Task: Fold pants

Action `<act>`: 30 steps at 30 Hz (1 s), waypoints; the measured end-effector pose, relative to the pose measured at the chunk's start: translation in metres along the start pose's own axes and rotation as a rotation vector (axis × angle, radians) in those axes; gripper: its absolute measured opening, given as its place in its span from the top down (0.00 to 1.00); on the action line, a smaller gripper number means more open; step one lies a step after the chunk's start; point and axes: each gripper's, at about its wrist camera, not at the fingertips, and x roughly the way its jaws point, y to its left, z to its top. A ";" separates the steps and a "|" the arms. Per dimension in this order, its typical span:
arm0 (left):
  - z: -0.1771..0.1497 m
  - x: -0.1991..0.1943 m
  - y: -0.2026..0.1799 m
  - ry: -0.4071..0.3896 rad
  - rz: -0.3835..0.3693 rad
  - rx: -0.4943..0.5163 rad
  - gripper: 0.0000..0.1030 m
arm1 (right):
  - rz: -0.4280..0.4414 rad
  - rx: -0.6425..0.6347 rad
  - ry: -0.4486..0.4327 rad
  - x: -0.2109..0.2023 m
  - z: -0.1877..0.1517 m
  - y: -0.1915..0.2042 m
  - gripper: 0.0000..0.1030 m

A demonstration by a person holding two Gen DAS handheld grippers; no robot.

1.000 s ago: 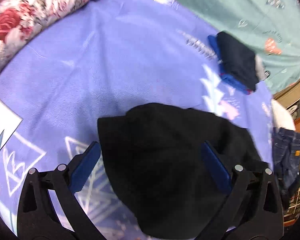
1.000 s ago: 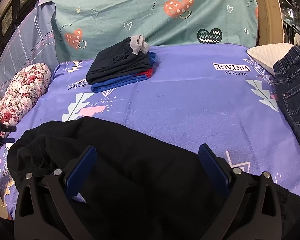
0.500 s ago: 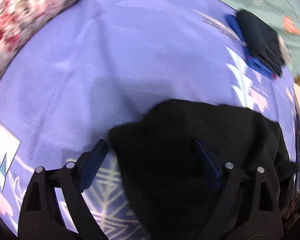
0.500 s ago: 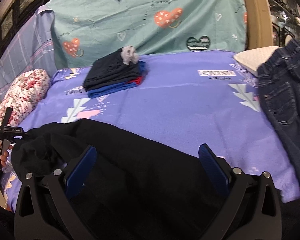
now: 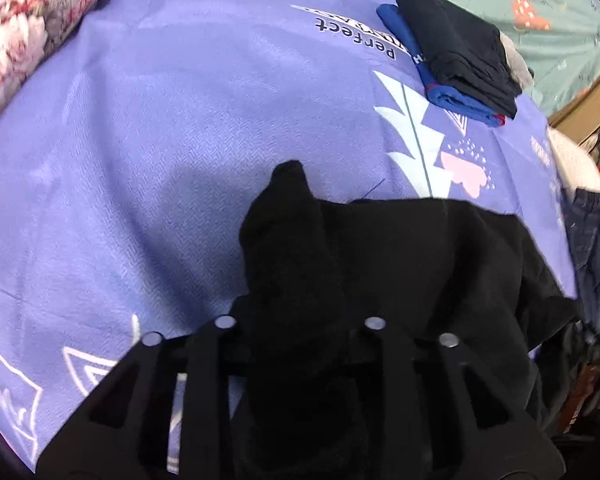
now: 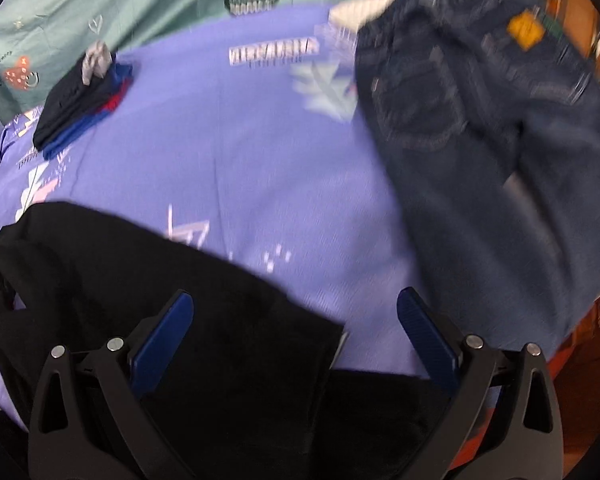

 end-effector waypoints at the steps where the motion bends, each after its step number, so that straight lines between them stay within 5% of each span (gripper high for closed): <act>1: 0.003 0.006 -0.006 -0.002 -0.008 0.001 0.70 | 0.006 -0.007 0.020 0.006 0.000 0.001 0.01; 3: 0.006 0.011 -0.016 -0.013 0.010 0.002 0.77 | -0.015 -0.045 0.065 0.021 -0.003 0.011 0.04; 5: 0.004 0.003 -0.021 -0.059 0.019 0.009 0.80 | -0.019 -0.112 0.099 0.032 -0.007 0.024 0.45; 6: 0.003 -0.004 -0.022 -0.089 0.024 0.015 0.81 | -0.009 -0.140 0.088 0.032 -0.008 0.030 0.51; 7: 0.002 -0.015 -0.022 -0.128 0.031 0.017 0.81 | -0.025 -0.161 0.067 0.029 -0.006 0.034 0.78; 8: 0.000 -0.029 -0.022 -0.178 0.025 0.005 0.82 | 0.000 -0.174 0.060 0.025 -0.004 0.036 0.81; 14: 0.004 -0.082 -0.015 -0.332 0.020 -0.046 0.82 | 0.047 -0.163 -0.163 -0.025 0.034 0.036 0.82; 20: 0.035 -0.105 -0.003 -0.393 0.065 -0.093 0.82 | 0.054 -0.172 -0.304 -0.049 0.106 0.045 0.82; 25: 0.085 -0.094 0.001 -0.369 0.123 -0.079 0.81 | 0.086 -0.158 -0.290 -0.016 0.184 0.057 0.82; 30: 0.138 -0.022 -0.002 -0.246 0.181 -0.065 0.80 | -0.007 -0.125 -0.182 0.073 0.249 0.069 0.82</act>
